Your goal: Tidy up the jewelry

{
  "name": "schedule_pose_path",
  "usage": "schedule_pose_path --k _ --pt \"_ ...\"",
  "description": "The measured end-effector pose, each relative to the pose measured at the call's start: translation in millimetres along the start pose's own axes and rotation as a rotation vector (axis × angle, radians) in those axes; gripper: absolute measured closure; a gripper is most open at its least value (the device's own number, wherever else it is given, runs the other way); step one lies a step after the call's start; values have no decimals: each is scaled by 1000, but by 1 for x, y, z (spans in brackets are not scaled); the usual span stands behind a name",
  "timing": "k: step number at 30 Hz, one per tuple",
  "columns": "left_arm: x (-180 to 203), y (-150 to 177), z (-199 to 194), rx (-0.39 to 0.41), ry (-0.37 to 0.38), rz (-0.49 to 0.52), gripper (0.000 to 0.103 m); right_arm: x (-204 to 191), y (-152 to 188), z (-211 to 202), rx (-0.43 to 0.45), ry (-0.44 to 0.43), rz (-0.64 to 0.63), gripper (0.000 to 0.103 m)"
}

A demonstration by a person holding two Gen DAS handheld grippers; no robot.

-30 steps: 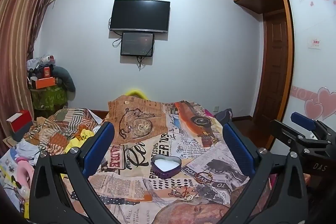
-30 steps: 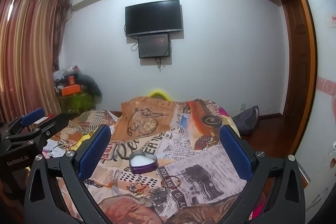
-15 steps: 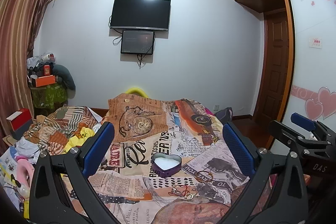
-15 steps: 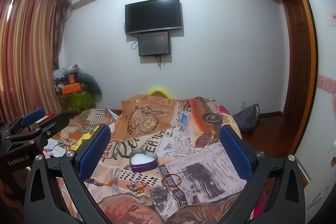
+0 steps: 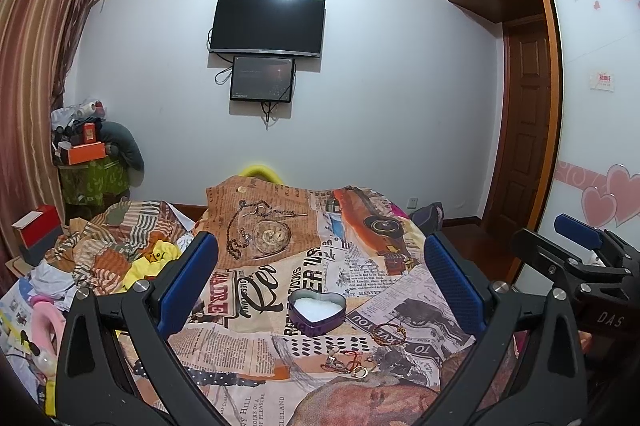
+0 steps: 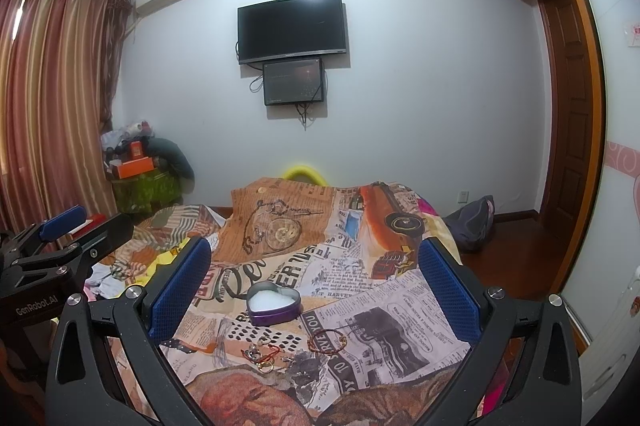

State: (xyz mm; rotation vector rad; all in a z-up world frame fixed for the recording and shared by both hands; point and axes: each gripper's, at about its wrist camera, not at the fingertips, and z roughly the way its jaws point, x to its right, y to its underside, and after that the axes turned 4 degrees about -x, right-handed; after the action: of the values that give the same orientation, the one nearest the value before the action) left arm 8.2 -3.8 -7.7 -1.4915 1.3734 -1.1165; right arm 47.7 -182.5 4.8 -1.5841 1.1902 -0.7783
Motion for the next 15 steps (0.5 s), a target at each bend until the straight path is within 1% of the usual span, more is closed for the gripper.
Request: schedule_pose_path --k 15 --pt "0 0 0 -4 2 -1 0 2 0 1 -2 0 0 0"
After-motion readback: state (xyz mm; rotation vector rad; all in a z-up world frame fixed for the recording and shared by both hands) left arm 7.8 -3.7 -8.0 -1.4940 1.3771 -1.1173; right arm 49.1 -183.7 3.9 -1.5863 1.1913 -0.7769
